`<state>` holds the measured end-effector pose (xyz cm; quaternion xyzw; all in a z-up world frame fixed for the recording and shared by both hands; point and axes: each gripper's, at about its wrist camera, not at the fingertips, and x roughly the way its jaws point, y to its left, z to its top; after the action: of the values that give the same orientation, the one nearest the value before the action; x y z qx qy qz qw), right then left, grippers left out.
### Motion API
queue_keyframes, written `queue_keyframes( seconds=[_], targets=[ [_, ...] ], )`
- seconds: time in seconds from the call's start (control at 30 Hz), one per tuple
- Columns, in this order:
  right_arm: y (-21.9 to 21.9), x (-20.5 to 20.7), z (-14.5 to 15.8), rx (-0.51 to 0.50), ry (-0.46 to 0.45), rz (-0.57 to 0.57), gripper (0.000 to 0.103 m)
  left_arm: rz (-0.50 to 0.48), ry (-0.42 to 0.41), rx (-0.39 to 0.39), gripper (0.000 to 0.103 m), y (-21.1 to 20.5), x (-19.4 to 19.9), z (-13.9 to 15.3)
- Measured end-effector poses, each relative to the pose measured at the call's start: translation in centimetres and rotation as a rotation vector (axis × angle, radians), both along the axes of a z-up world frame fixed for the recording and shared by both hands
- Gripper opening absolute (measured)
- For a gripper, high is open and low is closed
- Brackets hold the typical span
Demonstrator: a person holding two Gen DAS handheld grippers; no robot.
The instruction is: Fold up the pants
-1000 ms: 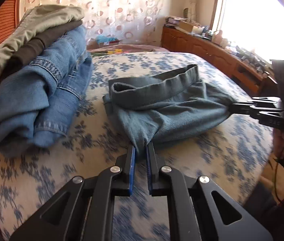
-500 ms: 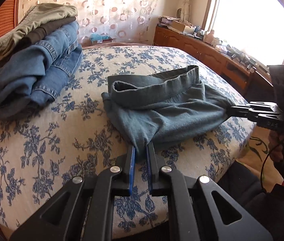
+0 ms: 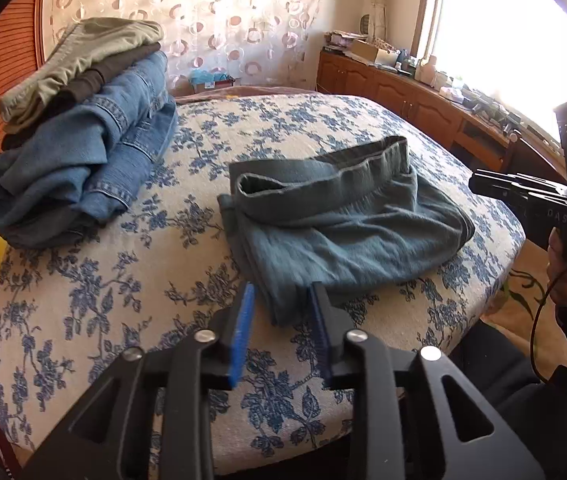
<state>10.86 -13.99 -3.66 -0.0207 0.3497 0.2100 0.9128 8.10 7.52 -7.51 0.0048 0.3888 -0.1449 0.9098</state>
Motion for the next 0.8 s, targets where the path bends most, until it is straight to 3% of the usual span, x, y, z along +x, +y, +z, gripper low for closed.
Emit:
queue_keyframes(
  seconds=[0.07, 0.2, 0.27, 0.37, 0.53, 0.8],
  targets=[
    [0.2, 0.5, 0.3, 0.002, -0.01, 0.0, 0.031, 0.009, -0.012, -0.001, 0.043, 0.3, 0.1, 0.3],
    [1.0, 1.4, 0.5, 0.006, -0.023, 0.012, 0.035, 0.019, -0.014, 0.003, 0.049, 0.7, 0.7, 0.7],
    [1.4, 1.8, 0.5, 0.004, -0.027, 0.02, 0.038, 0.025, -0.01, -0.005, 0.063, 0.8, 1.1, 0.8],
    [2.2, 2.6, 0.2, -0.001, -0.027, 0.037, 0.041, 0.019, -0.014, -0.039, 0.066, 0.9, 1.6, 1.1],
    [3.2, 4.2, -0.7, -0.006, -0.003, 0.064, 0.044, 0.021, -0.028, -0.003, 0.066, 0.4, 2.8, 1.0],
    [4.2, 7.1, -2.4, -0.047, 0.058, 0.078, 0.055, -0.007, 0.017, 0.024, 0.066, -0.1, 6.1, -0.3]
  ],
)
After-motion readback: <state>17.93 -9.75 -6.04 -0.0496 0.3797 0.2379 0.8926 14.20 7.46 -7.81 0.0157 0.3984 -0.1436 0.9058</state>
